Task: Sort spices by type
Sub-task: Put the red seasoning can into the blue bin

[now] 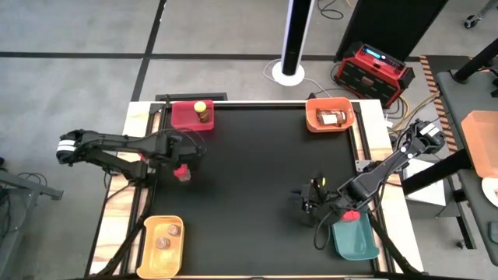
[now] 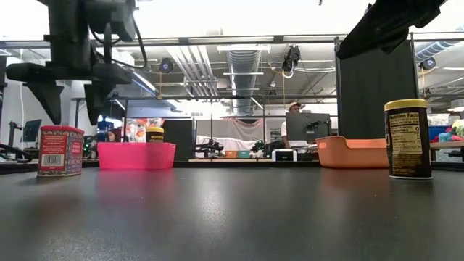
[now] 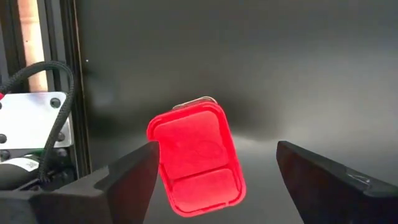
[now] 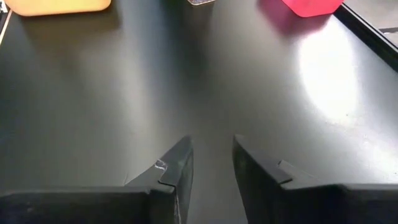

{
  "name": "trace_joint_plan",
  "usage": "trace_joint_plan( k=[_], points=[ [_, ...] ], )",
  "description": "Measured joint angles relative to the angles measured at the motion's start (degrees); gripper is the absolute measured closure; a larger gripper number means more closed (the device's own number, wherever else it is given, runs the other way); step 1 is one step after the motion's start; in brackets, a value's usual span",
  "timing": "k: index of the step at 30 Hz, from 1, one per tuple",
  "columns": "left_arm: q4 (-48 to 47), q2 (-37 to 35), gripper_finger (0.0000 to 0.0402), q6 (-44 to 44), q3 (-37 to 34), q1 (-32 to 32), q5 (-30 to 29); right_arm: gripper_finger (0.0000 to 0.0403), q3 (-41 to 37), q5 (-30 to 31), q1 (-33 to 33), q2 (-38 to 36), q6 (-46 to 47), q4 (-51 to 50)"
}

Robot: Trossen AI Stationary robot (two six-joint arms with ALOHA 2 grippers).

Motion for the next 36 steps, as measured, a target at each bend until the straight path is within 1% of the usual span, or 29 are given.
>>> trace_joint_plan(
  k=[5,7,10,15,29,36],
  points=[
    [-0.2,1.8,0.0095,1.1,0.0,0.8,0.7,0.0293,0.0,0.0,0.0,0.0,-0.1,-0.1],
    [-0.6,2.4,0.0095,1.1,0.0,0.8,0.8,0.0294,0.0,0.0,0.0,0.0,-0.1,-0.1],
    [-1.9,3.0,0.0095,1.3,0.0,0.8,2.5,0.0299,0.0,0.0,0.0,0.0,0.1,-0.2],
    [-2.4,3.6,0.0095,1.1,0.0,0.8,2.4,0.0302,0.0,-0.1,0.0,0.0,0.6,-1.1],
    [-1.0,5.7,0.0095,1.6,-0.2,0.8,1.8,0.0277,-0.2,-0.2,0.1,0.1,2.8,-2.8],
    [2.8,5.5,0.0095,2.2,-3.3,0.8,3.0,0.0267,-0.2,-1.2,0.1,0.1,3.3,-2.8]
  ],
)
